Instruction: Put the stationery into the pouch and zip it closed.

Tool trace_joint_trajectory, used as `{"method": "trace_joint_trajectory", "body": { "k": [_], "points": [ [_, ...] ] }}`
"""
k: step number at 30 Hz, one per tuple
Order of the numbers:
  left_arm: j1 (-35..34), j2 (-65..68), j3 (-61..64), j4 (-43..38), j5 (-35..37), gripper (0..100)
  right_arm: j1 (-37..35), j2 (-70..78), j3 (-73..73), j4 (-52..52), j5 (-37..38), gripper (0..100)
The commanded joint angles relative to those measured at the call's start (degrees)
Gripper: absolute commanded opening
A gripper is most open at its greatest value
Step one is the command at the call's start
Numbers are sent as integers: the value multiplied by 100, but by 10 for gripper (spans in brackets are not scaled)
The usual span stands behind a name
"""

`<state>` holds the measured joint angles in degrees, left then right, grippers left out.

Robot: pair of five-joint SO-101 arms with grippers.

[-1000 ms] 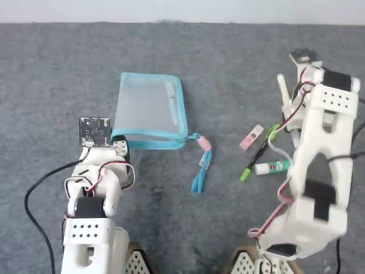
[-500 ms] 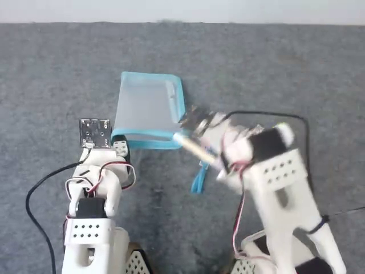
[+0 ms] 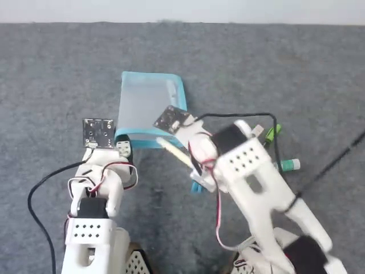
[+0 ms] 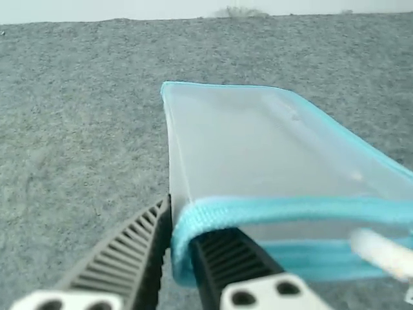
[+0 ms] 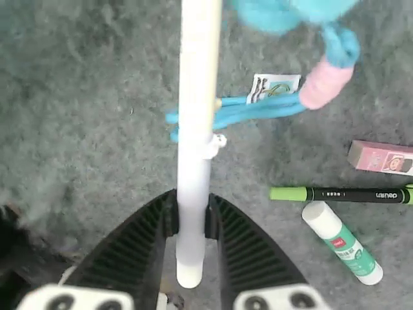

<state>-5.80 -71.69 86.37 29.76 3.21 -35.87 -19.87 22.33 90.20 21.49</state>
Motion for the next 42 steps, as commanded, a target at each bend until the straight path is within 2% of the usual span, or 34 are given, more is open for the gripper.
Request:
{"method": "trace_joint_trajectory", "body": {
  "k": [1, 7, 13, 17, 23, 30, 38, 42],
  "points": [
    [237, 0, -57, -176, 26, 11, -40, 435, -826, -110, -352, 7],
    [492, 0, -31, -176, -26, 11, -40, 1165, -1767, -66, -695, 7],
    [1240, 0, 180, -193, -668, 11, -31, 1710, -2488, 66, -774, 7],
    [1512, 0, 242, -193, -791, 11, 119, 2114, -3033, 110, -809, 9],
    [1486, 0, 242, -202, -774, 11, 488, 2826, -3613, 356, -818, 14],
    [1477, 0, 242, -211, -774, 11, 514, 2941, -3719, 382, -1116, 188],
    [1477, 0, 242, -211, -774, 11, 576, 2466, -3780, 382, -1196, 191],
    [1336, -9, 215, -211, -747, 11, 848, 1956, -3745, 391, -1178, 191]
  ]
}}
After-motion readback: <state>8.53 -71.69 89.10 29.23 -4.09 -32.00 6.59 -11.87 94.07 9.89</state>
